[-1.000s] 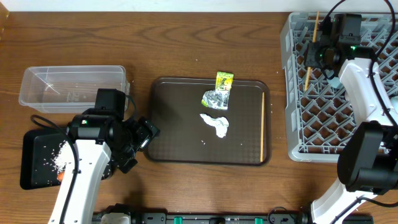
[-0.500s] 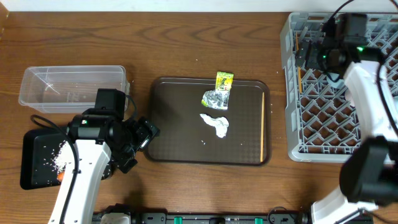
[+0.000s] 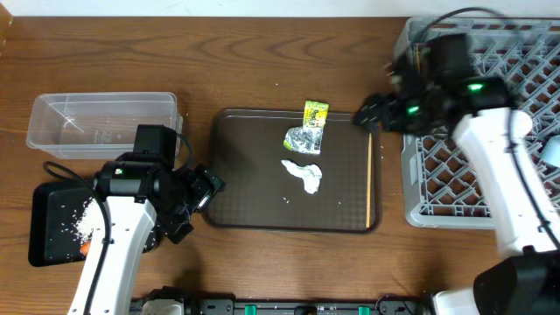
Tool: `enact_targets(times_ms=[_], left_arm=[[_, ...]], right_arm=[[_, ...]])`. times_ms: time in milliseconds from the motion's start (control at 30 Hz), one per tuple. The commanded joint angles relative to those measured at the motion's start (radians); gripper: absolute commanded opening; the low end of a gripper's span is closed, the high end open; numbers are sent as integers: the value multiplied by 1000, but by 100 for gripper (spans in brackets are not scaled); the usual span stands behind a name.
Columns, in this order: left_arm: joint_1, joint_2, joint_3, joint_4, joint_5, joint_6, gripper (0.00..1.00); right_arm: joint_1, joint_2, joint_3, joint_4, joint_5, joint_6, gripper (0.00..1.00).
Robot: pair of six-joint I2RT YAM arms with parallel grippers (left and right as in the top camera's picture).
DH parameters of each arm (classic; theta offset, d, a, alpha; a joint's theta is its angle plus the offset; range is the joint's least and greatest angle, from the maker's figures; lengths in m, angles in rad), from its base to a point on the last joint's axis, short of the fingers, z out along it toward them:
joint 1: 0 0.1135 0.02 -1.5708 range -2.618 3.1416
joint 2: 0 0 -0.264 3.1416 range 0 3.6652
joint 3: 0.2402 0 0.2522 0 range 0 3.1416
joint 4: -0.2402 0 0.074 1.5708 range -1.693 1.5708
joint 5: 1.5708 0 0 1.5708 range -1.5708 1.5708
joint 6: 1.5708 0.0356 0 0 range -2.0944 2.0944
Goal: Sort waste into correct bins and load items into the dishwasher rack
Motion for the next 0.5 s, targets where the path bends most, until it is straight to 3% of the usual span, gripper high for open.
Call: enact_targets(times_ms=[0,200,467], left_arm=[[-3,3,5,-2,-14,-6,98],[-3,3,5,-2,-14,-6,98],[-3,3,5,-2,-14,-6,98]], right_arm=[[105,10,-59,22,44,37,91],[272,10,-155,135,101,120,99],[415,10,-239,228,286,250,99]])
